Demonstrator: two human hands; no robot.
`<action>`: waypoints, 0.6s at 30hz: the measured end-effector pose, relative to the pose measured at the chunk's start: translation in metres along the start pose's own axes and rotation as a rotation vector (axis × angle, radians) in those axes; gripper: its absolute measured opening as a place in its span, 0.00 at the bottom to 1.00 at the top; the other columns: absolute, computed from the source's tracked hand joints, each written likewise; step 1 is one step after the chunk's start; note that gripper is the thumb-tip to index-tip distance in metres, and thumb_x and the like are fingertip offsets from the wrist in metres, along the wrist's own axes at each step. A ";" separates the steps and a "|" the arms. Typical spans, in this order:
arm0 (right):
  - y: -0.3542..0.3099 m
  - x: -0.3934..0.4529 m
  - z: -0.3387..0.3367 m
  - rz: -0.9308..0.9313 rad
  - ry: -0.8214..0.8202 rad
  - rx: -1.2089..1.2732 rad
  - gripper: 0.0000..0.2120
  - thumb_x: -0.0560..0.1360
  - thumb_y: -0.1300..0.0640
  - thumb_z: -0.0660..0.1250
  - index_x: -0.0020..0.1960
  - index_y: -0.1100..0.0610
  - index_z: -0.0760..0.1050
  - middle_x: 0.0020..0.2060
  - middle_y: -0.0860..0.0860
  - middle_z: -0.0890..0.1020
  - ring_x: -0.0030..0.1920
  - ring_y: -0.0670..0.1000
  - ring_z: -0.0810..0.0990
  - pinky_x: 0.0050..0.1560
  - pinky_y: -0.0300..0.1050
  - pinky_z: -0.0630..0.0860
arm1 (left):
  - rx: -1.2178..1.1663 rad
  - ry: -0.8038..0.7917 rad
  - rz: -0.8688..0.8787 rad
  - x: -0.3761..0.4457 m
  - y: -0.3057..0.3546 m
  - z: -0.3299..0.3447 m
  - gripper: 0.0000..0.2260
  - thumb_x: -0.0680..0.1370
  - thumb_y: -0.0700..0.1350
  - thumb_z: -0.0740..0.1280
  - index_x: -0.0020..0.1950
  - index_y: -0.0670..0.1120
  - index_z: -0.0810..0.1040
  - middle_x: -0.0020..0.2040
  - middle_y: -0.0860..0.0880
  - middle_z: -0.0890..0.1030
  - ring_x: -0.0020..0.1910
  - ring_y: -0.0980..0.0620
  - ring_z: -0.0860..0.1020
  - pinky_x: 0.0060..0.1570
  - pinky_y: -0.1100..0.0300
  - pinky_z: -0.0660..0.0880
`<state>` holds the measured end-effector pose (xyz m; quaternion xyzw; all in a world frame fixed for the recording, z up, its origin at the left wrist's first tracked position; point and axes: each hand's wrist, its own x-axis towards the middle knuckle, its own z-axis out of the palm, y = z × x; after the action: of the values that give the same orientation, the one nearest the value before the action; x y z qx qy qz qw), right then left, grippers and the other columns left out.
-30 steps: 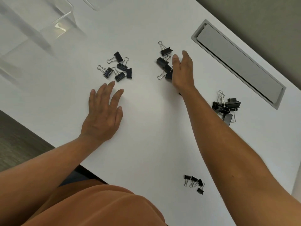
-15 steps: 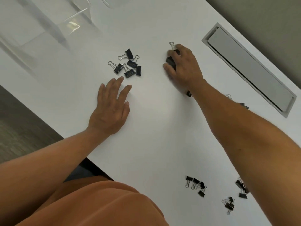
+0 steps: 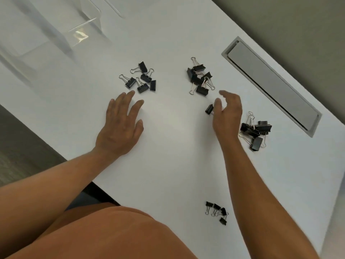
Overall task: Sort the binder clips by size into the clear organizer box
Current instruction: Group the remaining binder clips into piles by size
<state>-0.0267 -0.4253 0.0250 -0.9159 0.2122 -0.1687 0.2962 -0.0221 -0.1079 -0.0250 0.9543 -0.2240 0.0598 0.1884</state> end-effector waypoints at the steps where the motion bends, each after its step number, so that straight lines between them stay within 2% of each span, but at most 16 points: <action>1: 0.004 -0.016 0.003 0.007 -0.063 -0.033 0.16 0.82 0.56 0.64 0.69 0.56 0.78 0.65 0.53 0.78 0.65 0.55 0.75 0.66 0.41 0.69 | -0.015 -0.001 0.002 0.000 0.001 -0.002 0.24 0.84 0.46 0.58 0.80 0.41 0.66 0.82 0.37 0.61 0.82 0.35 0.60 0.80 0.35 0.55; 2: 0.007 -0.030 0.006 0.008 -0.116 -0.074 0.18 0.82 0.56 0.66 0.71 0.56 0.76 0.68 0.54 0.76 0.67 0.56 0.73 0.67 0.41 0.67 | -0.040 -0.001 0.002 0.001 0.002 -0.005 0.25 0.83 0.46 0.59 0.80 0.41 0.66 0.82 0.38 0.61 0.82 0.35 0.60 0.80 0.36 0.55; 4: 0.007 -0.049 0.013 -0.021 -0.140 -0.138 0.19 0.82 0.57 0.67 0.72 0.56 0.76 0.68 0.54 0.77 0.68 0.58 0.72 0.70 0.49 0.69 | -0.163 -0.004 -0.018 0.001 0.002 -0.011 0.25 0.82 0.46 0.60 0.79 0.42 0.66 0.83 0.41 0.60 0.82 0.38 0.59 0.81 0.40 0.56; 6: 0.000 -0.064 0.019 -0.051 -0.107 -0.141 0.16 0.80 0.61 0.69 0.68 0.56 0.79 0.62 0.53 0.80 0.63 0.59 0.73 0.65 0.54 0.73 | -0.348 -0.018 -0.090 0.001 -0.001 -0.019 0.25 0.82 0.45 0.62 0.79 0.44 0.66 0.83 0.45 0.59 0.82 0.43 0.58 0.80 0.54 0.57; 7: -0.006 -0.072 0.022 -0.053 -0.105 -0.122 0.15 0.79 0.63 0.69 0.66 0.56 0.80 0.60 0.53 0.81 0.61 0.59 0.74 0.62 0.53 0.74 | -0.429 -0.014 -0.142 0.002 -0.003 -0.023 0.24 0.82 0.44 0.63 0.78 0.45 0.66 0.82 0.46 0.60 0.82 0.46 0.58 0.79 0.62 0.55; 8: -0.014 -0.080 0.025 -0.050 -0.120 -0.096 0.14 0.79 0.63 0.70 0.64 0.56 0.80 0.58 0.52 0.81 0.59 0.57 0.74 0.60 0.51 0.75 | -0.486 0.001 -0.191 0.004 -0.007 -0.027 0.23 0.82 0.43 0.63 0.78 0.45 0.67 0.80 0.47 0.63 0.80 0.47 0.60 0.77 0.65 0.56; 11: -0.040 -0.100 0.039 -0.069 -0.181 -0.014 0.14 0.79 0.60 0.72 0.64 0.55 0.81 0.56 0.51 0.80 0.56 0.54 0.74 0.56 0.44 0.73 | -0.447 0.065 -0.221 0.032 -0.027 -0.041 0.18 0.82 0.44 0.60 0.72 0.47 0.74 0.68 0.47 0.74 0.67 0.42 0.69 0.69 0.50 0.68; 13: -0.058 -0.106 0.055 -0.106 -0.205 0.008 0.15 0.78 0.58 0.73 0.64 0.54 0.80 0.56 0.51 0.79 0.55 0.54 0.75 0.57 0.46 0.74 | -0.372 0.040 -0.191 0.065 -0.048 -0.046 0.17 0.83 0.44 0.59 0.71 0.48 0.74 0.66 0.46 0.74 0.62 0.39 0.72 0.64 0.46 0.71; 15: -0.077 -0.105 0.073 -0.113 -0.234 0.042 0.18 0.78 0.58 0.73 0.67 0.54 0.78 0.56 0.51 0.79 0.55 0.55 0.76 0.59 0.50 0.75 | -0.318 -0.089 -0.138 0.104 -0.070 -0.049 0.19 0.84 0.42 0.60 0.76 0.48 0.71 0.70 0.43 0.70 0.58 0.37 0.77 0.61 0.44 0.75; 18: -0.104 -0.093 0.096 -0.045 -0.229 0.152 0.26 0.77 0.58 0.75 0.73 0.54 0.72 0.62 0.52 0.75 0.60 0.55 0.75 0.64 0.52 0.75 | -0.279 -0.345 0.047 0.156 -0.089 -0.049 0.23 0.84 0.36 0.60 0.80 0.46 0.68 0.73 0.40 0.69 0.63 0.38 0.77 0.61 0.53 0.73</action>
<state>-0.0348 -0.2582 -0.0022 -0.9085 0.1430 -0.0853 0.3833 0.1552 -0.0787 0.0216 0.9097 -0.2811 -0.1314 0.2759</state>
